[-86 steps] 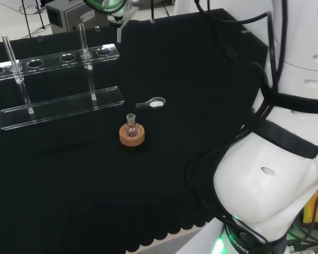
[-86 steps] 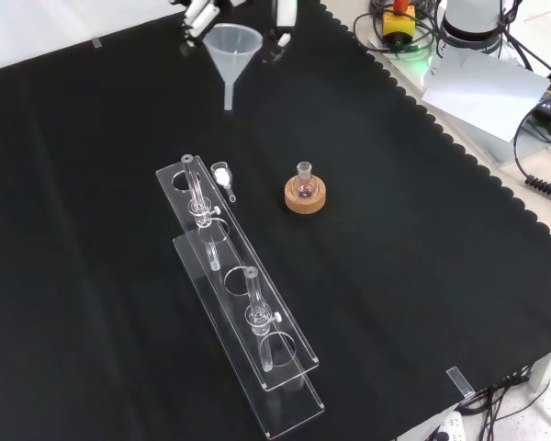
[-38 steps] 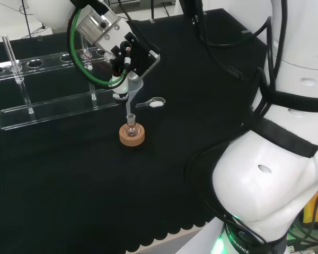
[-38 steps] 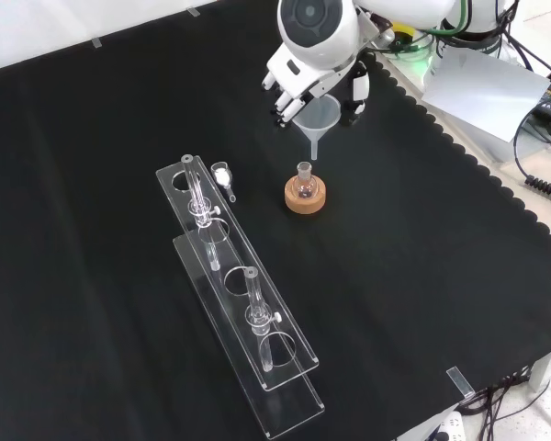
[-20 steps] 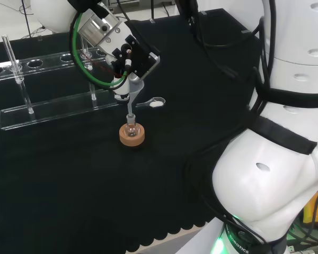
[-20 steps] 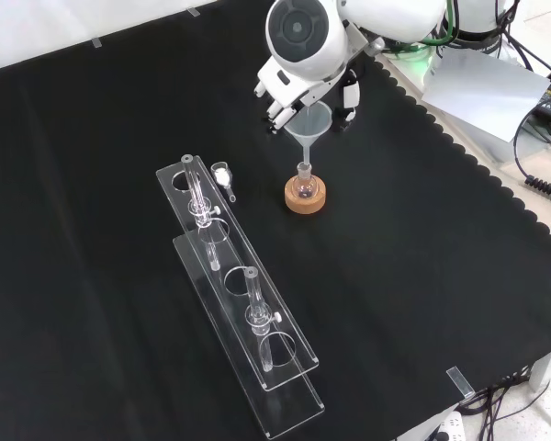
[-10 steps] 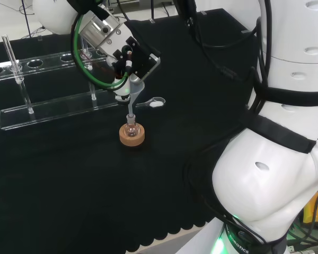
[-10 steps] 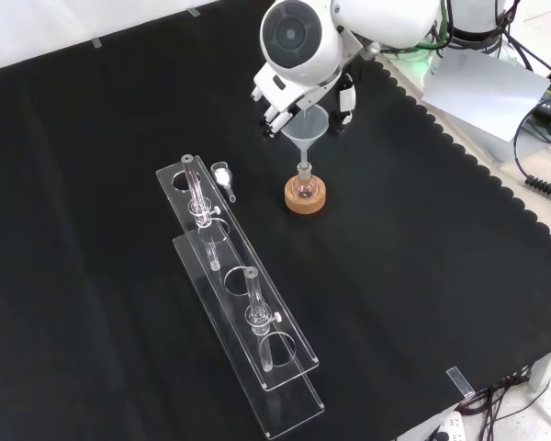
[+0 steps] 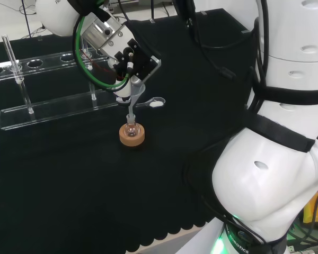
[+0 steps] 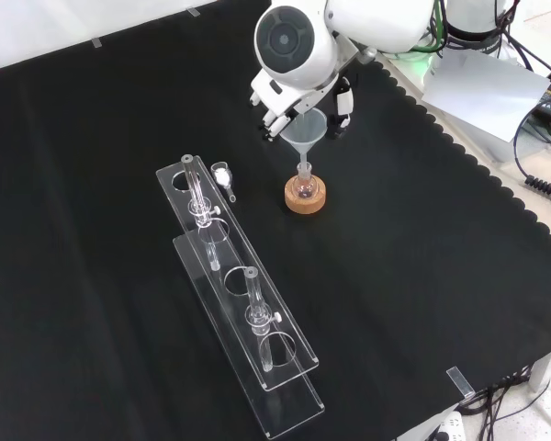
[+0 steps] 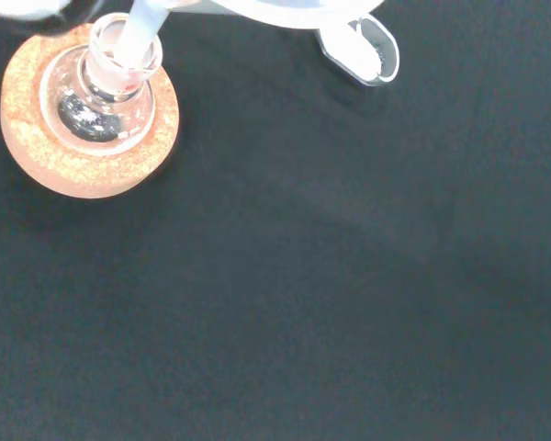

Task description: Place the funnel on the round-bottom flask.

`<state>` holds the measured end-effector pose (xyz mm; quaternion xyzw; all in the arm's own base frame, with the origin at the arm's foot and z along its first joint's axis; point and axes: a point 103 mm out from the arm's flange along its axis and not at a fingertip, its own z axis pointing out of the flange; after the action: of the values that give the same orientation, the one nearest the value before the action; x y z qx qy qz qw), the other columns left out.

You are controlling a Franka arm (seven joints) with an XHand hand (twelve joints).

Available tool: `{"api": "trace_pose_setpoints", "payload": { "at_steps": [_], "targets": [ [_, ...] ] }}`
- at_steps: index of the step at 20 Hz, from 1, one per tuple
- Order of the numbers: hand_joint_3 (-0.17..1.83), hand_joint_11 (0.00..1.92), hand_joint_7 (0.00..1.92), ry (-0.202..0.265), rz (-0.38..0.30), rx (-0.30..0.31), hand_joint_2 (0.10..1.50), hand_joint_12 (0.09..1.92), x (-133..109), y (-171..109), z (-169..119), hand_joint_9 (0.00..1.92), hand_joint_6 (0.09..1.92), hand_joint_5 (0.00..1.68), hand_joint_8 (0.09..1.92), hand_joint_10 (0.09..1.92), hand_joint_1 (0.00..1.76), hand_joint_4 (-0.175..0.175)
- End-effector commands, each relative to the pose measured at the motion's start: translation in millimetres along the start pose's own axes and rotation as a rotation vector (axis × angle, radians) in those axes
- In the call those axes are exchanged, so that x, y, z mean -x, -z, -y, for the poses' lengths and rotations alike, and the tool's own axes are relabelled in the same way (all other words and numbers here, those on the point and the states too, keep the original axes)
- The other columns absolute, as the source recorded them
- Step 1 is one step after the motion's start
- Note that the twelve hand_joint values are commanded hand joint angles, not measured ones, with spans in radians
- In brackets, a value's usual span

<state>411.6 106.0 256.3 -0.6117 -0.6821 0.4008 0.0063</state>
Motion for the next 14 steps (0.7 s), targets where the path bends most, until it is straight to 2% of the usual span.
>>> {"api": "trace_pose_setpoints", "payload": {
  "at_steps": [1,14],
  "targets": [
    [0.73,0.67,0.85,0.004,-0.007,-0.006,0.67,1.25,-0.5,-4.1,-3.8,1.16,0.86,0.68,0.69,0.39,0.81,-0.014],
    [0.73,0.67,0.84,0.008,-0.010,-0.015,0.67,1.25,-5.4,-9.8,-10.5,1.15,0.86,0.67,0.69,0.39,0.80,-0.018]
  ]
}}
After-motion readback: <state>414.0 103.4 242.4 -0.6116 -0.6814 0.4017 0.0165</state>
